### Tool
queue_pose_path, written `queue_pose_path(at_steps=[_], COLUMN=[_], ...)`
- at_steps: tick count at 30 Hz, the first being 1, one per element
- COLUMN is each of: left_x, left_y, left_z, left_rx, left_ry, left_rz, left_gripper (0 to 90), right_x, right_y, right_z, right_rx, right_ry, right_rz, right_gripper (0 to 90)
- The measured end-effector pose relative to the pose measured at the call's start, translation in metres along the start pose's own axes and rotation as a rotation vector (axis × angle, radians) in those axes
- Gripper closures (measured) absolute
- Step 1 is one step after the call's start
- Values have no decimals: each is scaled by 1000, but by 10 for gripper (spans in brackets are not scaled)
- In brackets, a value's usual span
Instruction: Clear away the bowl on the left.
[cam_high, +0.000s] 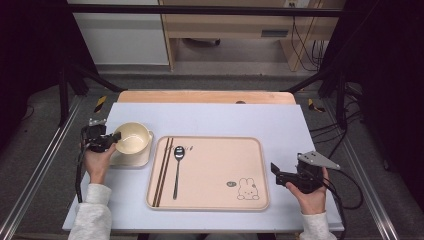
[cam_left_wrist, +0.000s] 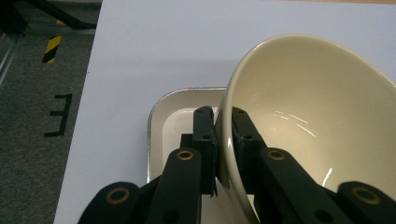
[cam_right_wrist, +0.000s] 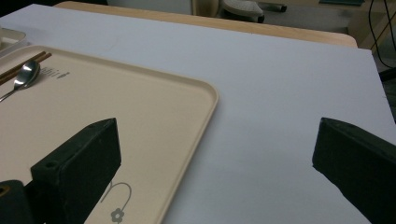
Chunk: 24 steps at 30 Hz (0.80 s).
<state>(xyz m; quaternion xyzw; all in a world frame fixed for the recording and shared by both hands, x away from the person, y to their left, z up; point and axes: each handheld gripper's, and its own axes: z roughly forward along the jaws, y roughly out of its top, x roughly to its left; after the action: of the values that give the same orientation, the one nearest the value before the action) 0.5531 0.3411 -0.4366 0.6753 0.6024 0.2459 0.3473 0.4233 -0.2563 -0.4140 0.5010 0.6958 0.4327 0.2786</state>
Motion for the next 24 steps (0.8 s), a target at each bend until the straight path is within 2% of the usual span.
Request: queue_pose_path(at_steps=[7,24], left_x=[-6,-22], left_y=[1,4], left_z=[-9,-50], left_rx=[-41,-147], left_ry=[-4,-27], left_rz=[15,72], left_gripper=[828,828], right_x=[-1,0], right_y=[0,1], right_z=[-1,-2], right_rx=[-4,-8], right_ry=[-3,-1], right_rz=[-4,-1], right_gripper=[14,14])
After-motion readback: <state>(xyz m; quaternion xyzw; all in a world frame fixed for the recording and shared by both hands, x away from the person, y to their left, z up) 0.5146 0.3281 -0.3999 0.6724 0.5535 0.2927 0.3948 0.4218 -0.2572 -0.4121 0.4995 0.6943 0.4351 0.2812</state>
